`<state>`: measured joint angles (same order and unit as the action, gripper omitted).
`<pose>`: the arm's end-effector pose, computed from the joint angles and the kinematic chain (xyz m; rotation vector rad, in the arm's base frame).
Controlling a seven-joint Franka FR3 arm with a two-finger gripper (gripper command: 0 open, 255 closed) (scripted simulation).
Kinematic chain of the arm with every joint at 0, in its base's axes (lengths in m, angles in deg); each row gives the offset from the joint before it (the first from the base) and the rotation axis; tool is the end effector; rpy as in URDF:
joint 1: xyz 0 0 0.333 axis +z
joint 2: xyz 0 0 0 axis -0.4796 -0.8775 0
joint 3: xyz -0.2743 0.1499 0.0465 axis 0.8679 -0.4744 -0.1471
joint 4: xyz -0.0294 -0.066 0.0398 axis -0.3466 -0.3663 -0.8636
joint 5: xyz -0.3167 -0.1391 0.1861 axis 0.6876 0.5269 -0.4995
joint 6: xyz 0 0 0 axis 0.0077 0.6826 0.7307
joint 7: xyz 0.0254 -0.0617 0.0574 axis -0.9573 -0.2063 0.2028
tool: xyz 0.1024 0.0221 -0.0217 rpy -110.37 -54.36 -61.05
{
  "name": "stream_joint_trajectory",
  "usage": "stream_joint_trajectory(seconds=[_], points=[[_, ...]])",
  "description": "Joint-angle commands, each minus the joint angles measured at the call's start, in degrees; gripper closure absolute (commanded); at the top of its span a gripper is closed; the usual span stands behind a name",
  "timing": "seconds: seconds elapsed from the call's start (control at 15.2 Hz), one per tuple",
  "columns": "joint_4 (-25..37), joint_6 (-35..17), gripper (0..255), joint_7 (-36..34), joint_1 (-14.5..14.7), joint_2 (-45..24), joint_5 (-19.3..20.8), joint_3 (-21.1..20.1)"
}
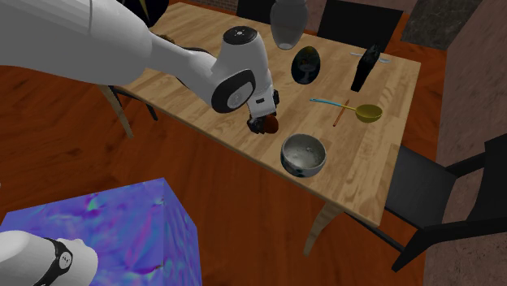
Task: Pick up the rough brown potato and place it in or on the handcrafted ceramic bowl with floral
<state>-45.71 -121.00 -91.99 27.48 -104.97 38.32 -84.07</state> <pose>0.6064 0.2312 0.3235 -2.5830 1.2177 -0.2621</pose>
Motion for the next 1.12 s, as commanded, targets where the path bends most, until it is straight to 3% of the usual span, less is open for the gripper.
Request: stream_joint_trajectory(seconds=[0.0,1.06], points=[[0.0,0.0,255,0.0,0.0,0.0,0.0,0.0],[3.2,8.9,255,2.4,-1.8,5.9,-4.0,-2.4]])
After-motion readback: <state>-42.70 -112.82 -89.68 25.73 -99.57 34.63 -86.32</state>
